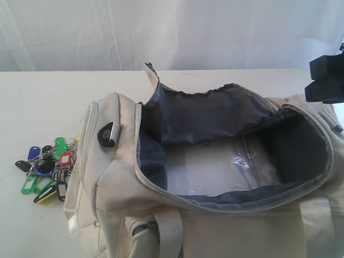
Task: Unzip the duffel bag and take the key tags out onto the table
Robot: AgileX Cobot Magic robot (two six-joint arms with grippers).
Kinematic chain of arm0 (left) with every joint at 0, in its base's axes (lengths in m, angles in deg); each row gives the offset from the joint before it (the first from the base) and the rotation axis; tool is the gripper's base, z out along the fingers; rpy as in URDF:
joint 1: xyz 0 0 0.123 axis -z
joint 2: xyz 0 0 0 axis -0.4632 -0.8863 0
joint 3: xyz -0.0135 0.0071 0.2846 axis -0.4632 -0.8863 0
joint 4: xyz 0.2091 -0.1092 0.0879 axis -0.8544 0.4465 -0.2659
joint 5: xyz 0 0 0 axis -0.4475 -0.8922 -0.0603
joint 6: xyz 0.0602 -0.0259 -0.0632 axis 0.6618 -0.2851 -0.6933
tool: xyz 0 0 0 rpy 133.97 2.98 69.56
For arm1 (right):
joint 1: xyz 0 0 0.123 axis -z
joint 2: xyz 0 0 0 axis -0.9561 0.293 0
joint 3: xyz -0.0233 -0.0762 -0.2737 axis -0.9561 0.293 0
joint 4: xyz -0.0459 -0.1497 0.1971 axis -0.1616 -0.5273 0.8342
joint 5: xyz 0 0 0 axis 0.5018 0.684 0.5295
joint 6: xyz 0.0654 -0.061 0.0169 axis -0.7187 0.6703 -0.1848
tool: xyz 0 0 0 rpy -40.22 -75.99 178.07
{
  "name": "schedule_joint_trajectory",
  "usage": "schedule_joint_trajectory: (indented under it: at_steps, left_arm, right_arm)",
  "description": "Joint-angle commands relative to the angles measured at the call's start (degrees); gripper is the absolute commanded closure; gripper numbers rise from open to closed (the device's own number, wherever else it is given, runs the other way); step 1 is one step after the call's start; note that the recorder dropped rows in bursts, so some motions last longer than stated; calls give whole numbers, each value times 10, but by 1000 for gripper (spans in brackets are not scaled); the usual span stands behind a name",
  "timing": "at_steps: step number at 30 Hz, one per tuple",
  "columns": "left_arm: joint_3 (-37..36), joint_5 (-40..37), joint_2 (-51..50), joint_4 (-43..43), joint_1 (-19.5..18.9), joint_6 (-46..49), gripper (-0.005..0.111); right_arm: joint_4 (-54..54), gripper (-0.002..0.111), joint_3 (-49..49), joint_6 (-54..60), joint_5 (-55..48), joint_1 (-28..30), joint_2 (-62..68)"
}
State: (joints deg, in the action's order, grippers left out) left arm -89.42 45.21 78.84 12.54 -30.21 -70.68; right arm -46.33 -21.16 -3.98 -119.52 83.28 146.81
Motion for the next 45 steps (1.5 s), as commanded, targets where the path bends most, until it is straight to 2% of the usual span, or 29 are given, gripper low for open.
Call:
schedule_joint_trajectory:
  at_steps: [1,45]
  left_arm:
    - [-1,-1,3,-16,-3,-16,107]
    - [-1,0,3,-16,-1,-14,107]
  right_arm:
    - [1,80,5,-2,4,0,-5]
    - [7,80,5,-2,5,-6,-15]
